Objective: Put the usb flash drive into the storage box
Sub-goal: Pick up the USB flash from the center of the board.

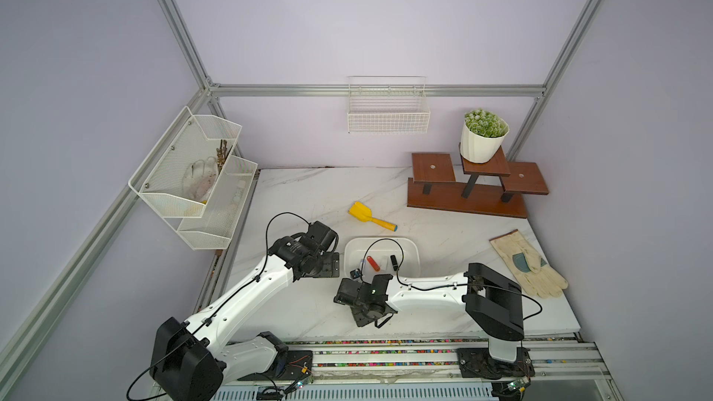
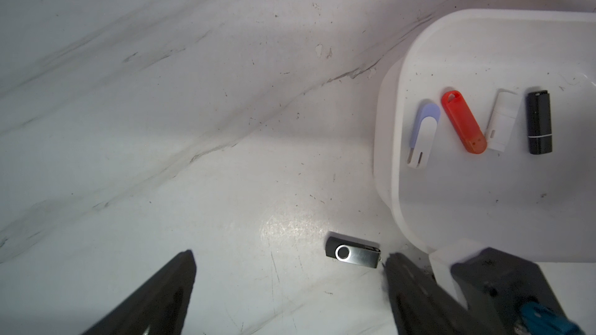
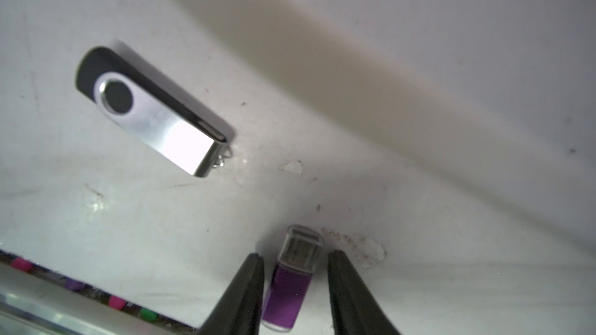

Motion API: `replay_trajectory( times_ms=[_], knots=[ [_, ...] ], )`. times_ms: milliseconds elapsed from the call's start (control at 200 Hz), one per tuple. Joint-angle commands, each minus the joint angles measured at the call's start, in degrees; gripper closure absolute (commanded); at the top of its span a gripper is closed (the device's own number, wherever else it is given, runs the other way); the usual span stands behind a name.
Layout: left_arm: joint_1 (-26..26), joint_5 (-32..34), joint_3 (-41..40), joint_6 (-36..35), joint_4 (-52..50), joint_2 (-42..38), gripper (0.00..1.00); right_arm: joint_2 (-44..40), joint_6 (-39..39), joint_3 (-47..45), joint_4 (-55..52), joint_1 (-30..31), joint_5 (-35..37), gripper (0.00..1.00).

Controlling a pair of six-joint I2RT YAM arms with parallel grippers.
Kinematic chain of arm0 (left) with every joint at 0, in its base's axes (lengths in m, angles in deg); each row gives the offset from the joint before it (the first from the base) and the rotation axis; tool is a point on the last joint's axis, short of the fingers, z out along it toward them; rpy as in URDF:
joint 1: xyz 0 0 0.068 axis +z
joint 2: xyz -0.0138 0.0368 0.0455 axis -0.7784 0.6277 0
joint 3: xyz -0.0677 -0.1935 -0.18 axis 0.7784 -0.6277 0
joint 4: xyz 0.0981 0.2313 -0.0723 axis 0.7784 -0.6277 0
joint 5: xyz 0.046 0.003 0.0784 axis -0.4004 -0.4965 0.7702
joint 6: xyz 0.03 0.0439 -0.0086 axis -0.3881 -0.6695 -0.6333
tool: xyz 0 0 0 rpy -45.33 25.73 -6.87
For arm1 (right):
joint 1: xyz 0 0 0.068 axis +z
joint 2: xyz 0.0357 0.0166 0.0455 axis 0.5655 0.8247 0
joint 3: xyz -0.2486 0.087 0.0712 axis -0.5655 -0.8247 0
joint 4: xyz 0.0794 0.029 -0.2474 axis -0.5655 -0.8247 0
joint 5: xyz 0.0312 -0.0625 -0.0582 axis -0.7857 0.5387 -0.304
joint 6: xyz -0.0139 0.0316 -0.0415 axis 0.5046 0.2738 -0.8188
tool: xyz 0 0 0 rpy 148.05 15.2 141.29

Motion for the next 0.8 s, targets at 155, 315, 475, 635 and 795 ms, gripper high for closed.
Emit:
replay_trajectory(
  times_ms=[155, 315, 475, 635, 795],
  knots=[
    [-0.04, -0.77, -0.02, 0.75, 0.56, -1.18, 0.05, 1.12, -0.62, -0.71, -3.81, 0.39, 1.00, 0.73],
    [-0.05, -0.93, -0.59, 0.92, 0.56, -1.21, 0.05, 0.74, -0.36, -1.52, -3.63, 0.48, 0.51, 0.85],
    [-0.02, -1.22, -0.54, 0.86, 0.65, -0.87, 0.05, 0.19, -0.36, -1.93, -3.66, 0.65, 0.45, 1.00],
    [-0.05, -1.36, -0.52, 0.64, 0.65, -0.57, 0.05, -4.92, -0.62, -1.83, -3.28, 1.16, 0.97, 1.00],
    [-0.05, -1.57, -1.28, 0.88, 0.65, -0.65, 0.05, -12.23, -0.58, 1.82, -6.74, 1.41, 2.63, 1.00]
  ],
)
